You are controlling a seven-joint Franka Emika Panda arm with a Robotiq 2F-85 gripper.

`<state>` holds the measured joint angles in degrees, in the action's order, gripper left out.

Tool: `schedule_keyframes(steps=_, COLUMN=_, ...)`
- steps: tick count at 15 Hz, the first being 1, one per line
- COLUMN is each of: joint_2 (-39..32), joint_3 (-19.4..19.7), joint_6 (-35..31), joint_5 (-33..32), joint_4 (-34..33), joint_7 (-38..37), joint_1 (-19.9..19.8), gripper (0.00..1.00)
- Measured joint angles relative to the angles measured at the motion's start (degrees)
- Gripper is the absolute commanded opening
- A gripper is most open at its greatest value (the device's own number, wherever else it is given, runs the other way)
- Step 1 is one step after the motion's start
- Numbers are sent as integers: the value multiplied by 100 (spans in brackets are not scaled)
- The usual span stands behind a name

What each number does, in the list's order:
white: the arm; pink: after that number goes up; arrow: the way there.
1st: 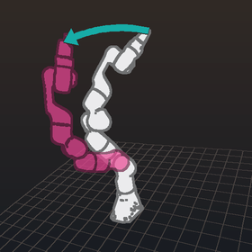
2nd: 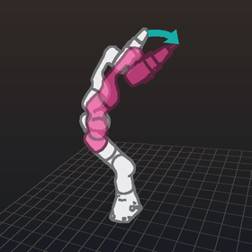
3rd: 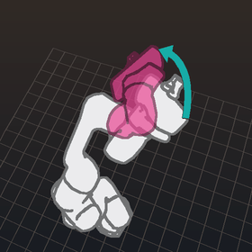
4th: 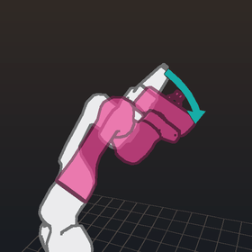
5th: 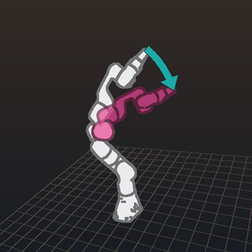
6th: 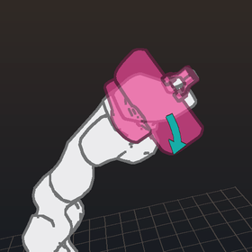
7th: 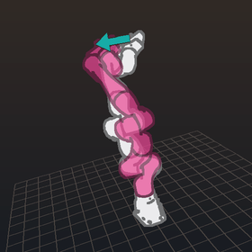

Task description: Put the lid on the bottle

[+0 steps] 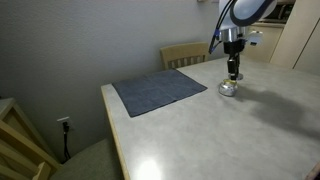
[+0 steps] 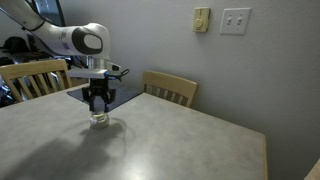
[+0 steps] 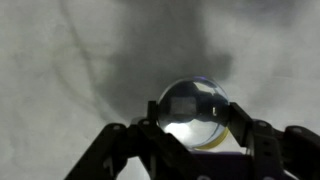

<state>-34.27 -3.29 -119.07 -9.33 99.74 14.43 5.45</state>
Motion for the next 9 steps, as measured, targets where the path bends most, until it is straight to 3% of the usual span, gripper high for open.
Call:
schedule_keyframes(steps=3, joint_2=-180, joint_3=-33, joint_6=312, joint_5=5, joint_4=-147, joint_7=171, joint_1=-20, gripper=44)
schedule_keyframes(steps=4, joint_2=-248, joint_3=-26, joint_6=397, joint_5=-120, joint_4=-204, joint_7=168, joint_1=2, gripper=69)
schedule_keyframes(steps=9, joint_2=-314, joint_3=28, joint_6=491, joint_5=-477, joint_4=-273, joint_7=81, joint_1=107, gripper=69)
